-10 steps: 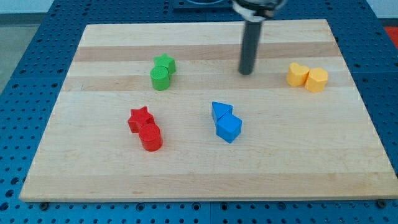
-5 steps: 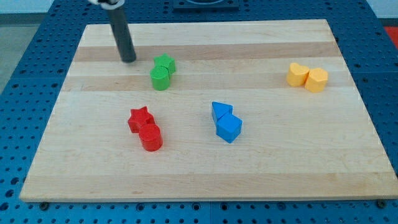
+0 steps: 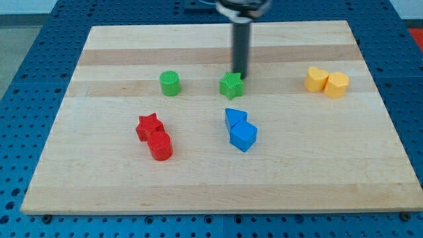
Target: Move the green star to the bottom left of the yellow heart
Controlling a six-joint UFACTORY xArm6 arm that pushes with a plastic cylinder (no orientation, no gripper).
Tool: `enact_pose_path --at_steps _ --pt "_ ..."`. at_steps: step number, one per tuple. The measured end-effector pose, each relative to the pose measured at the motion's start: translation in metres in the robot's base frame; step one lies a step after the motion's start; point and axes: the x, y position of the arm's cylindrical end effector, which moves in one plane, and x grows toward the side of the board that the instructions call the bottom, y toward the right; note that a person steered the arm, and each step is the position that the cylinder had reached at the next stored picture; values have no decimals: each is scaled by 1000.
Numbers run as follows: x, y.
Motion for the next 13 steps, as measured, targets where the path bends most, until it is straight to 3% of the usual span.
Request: enact_pose_path --at_steps 1,3,4,5,7,9,12,13 --pt "1 34" --pt "-45 -54" --pt "-42 -111" --pt "12 -115" --pt "23 -58" --pt "26 48" --pt "26 -12" --pt "43 -9"
